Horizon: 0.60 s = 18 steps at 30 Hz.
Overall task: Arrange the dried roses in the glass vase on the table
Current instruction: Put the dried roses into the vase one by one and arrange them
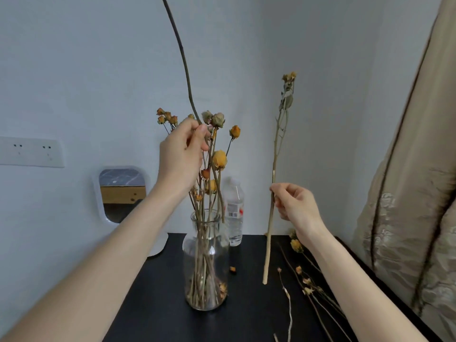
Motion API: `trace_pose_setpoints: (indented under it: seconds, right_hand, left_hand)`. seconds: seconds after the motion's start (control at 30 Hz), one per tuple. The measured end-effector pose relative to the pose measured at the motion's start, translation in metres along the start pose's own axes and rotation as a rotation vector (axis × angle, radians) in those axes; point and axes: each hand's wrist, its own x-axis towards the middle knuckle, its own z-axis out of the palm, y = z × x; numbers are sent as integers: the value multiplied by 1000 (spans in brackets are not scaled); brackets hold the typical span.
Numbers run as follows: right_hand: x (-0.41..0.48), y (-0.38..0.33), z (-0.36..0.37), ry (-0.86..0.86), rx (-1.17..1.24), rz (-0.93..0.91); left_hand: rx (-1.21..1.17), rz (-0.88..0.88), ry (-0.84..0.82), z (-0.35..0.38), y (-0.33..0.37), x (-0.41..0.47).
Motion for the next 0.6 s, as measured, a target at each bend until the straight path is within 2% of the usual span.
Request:
trace_pose_setpoints:
  seconds: [0.23,0.43,0.6]
  right_hand:
    - [4,9,7,-18,-10,5]
    - [5,13,9,-22,-17,11]
    - [4,16,12,-32,-22,13]
  left_hand:
    - [22,42,61,-9,-1,16]
    - [85,-2,13,-7,-17,5]
    - [227,-103,-92,-3,-38,-14]
